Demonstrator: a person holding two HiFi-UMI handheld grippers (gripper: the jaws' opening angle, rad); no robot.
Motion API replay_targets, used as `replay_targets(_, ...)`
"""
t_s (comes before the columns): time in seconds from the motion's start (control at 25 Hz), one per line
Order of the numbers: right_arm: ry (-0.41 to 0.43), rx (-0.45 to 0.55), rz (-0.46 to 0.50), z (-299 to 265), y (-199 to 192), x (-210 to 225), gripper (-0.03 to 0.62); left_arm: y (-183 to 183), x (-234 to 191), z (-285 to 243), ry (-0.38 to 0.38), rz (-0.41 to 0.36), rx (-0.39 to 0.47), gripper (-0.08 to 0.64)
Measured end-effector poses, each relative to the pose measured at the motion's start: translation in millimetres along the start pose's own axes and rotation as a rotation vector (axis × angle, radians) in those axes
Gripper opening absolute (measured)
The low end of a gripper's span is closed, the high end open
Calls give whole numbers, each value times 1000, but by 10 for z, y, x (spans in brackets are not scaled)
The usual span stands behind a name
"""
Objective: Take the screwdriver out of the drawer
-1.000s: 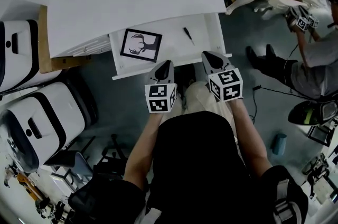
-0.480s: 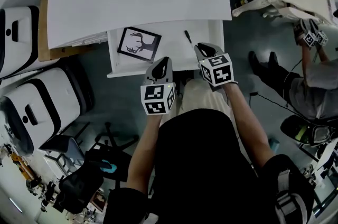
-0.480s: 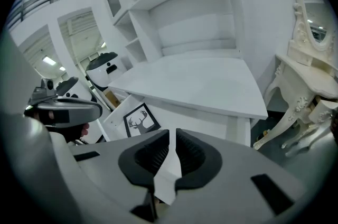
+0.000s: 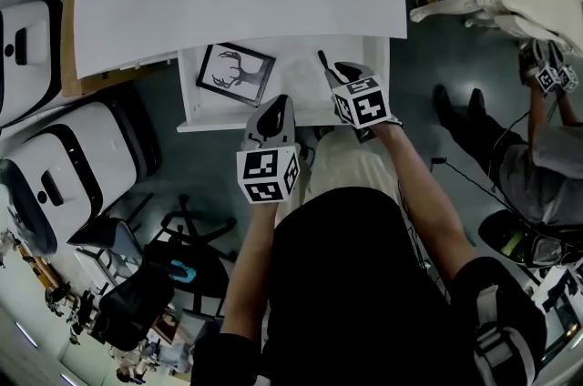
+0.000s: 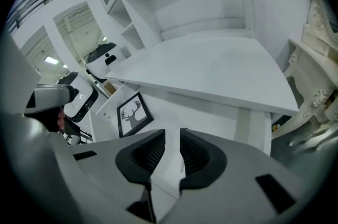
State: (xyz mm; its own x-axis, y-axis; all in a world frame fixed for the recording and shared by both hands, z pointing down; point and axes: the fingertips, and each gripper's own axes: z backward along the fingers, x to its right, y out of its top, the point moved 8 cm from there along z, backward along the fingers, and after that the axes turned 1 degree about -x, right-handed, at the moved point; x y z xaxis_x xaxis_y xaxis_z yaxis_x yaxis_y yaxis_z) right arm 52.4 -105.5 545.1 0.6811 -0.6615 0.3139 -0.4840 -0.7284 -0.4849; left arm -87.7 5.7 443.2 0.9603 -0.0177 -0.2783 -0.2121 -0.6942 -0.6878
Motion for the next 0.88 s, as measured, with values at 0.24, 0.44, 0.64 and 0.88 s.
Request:
replay_targets(0.24, -11, -79, 16, -383, -32, 103, 118, 54, -72, -61, 10, 11, -14, 32)
replay_targets(0.44, -25, -127, 43, -648, -80, 178, 118, 35, -124, -90, 22, 19, -22, 32)
replay_targets(0.64, -30, -176, 52, -895, -134, 207, 129, 7, -205, -110, 35, 37, -34, 32)
replay_targets(0.88, -45, -209, 66, -1076, -229, 215, 133, -71, -249, -77, 50, 65, -32, 32)
